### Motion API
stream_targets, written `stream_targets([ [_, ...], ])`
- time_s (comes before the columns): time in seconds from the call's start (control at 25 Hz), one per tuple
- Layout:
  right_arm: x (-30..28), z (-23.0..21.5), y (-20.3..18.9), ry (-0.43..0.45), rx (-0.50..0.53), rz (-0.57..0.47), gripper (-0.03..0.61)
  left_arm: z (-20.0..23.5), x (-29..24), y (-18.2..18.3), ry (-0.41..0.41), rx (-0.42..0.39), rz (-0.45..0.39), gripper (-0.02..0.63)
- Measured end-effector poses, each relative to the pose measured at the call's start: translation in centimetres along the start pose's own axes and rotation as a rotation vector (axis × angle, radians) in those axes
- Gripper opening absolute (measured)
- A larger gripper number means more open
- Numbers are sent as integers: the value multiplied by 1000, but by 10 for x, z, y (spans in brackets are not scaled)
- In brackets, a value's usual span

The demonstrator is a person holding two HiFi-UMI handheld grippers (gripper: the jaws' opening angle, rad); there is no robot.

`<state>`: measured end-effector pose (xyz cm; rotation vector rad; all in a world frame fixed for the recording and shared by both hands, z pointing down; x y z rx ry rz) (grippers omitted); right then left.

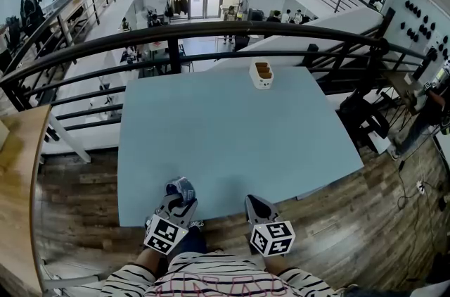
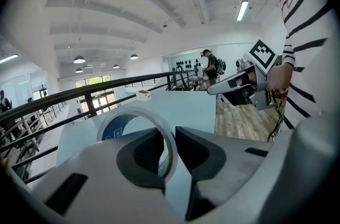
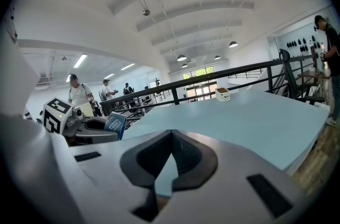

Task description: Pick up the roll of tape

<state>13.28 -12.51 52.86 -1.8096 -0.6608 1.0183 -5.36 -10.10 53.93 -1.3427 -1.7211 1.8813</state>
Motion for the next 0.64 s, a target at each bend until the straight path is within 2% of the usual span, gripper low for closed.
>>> stream_targets([
  [0.64,-5,3,1,-7,-7,-11,27,3,1,-1,-10,-20,-1,84],
])
Point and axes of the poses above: the fingertips, and each gripper's own axes: x backward along the fingers, z to its left, y out of its top, the point moved 3 cm from there along x, backward along the fingers, and after that the axes turned 3 degrees about -y, right-handed, at the moved point
